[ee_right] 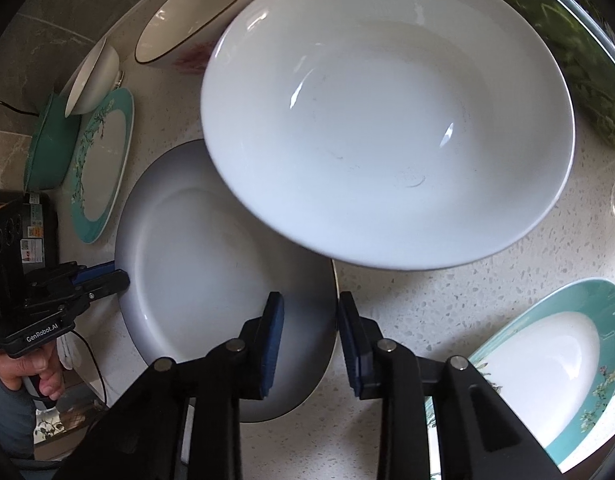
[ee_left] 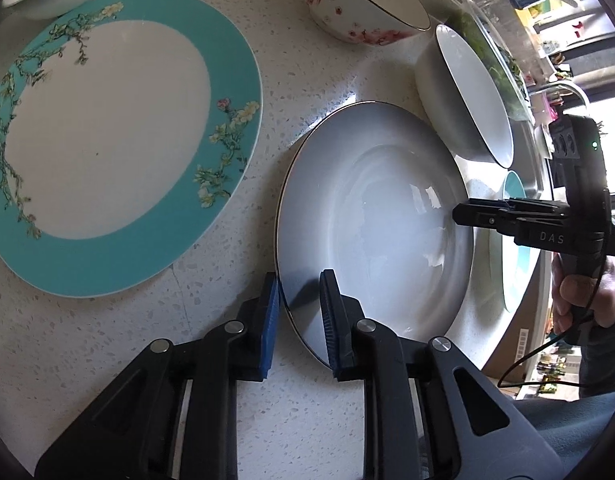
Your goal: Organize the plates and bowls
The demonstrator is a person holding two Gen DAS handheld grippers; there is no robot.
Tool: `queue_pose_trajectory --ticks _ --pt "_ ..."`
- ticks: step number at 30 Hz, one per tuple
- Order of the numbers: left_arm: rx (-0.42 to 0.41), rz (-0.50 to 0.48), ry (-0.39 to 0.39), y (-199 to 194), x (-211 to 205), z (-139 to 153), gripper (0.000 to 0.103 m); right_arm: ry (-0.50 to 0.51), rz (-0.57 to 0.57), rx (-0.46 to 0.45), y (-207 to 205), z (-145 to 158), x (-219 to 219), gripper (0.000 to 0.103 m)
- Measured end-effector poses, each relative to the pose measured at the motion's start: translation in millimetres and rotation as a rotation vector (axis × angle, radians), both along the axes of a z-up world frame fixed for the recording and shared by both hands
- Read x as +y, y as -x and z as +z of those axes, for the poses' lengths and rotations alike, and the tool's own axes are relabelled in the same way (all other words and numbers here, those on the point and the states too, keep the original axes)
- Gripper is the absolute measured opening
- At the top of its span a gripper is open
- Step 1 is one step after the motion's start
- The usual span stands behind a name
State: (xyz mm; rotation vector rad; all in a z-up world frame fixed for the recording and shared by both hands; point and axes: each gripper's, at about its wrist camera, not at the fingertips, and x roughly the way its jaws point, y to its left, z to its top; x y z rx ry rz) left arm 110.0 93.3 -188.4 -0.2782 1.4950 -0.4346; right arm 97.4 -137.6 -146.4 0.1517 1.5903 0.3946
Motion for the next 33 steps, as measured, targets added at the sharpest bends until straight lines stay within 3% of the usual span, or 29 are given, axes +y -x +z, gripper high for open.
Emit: queue_pose_trajectory --ticks 17,33 --pt "0.002 0.018 -0.012 5 -5 4 0.017 0.0 -0.004 -0.009 6 6 2 0.03" --pt "0.03 0.026 -0.022 31 8 32 0.016 -0.025 0.015 0.002 9 13 0 0.03"
